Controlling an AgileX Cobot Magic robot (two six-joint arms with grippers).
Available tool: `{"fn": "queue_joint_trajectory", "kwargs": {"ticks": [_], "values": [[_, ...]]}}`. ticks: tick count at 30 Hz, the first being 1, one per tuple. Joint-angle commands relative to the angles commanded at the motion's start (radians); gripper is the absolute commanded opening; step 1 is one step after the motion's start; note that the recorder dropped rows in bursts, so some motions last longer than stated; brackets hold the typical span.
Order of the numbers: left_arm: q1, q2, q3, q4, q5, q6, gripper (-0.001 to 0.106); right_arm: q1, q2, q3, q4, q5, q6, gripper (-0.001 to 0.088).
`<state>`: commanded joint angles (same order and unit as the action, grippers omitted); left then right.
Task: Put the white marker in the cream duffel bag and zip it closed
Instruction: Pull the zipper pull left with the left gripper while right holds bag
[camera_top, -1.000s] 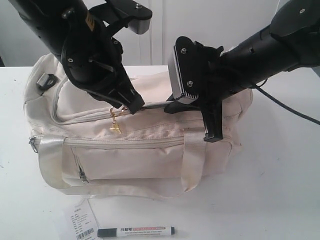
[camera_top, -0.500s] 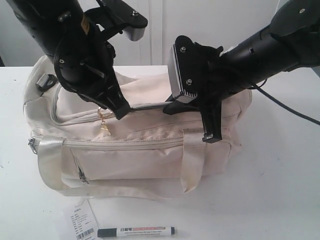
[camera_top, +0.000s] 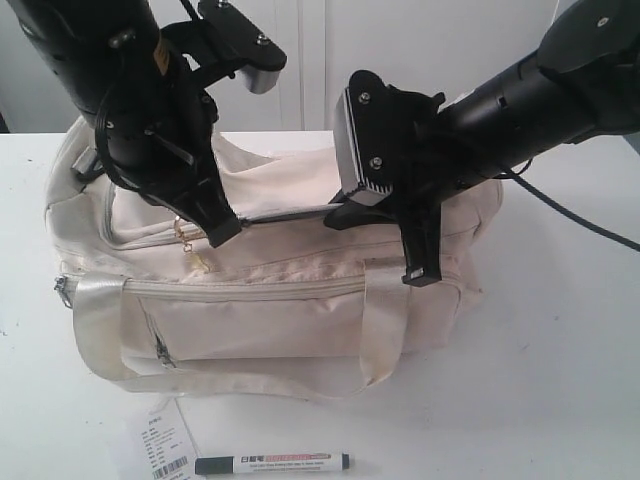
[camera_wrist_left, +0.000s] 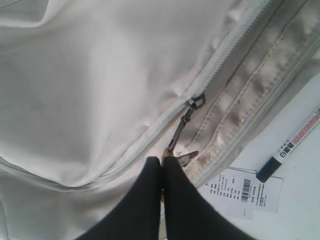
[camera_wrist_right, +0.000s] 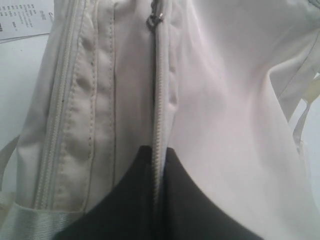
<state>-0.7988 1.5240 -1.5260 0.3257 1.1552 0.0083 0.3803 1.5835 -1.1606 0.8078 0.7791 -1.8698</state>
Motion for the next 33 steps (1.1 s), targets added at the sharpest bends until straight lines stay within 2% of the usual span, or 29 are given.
{"fn": "queue_joint_trajectory", "kwargs": {"ticks": [15,33], "values": [[0.0,0.0,0.0,0.06,0.05,0.025,0.0,0.0,0.0,0.0,-0.004,-0.002,0.012,0.0],[0.0,-0.082,0.0,0.061,-0.011,0.025,0.0,0.0,0.0,0.0,-0.004,0.0,0.012,0.0]]}}
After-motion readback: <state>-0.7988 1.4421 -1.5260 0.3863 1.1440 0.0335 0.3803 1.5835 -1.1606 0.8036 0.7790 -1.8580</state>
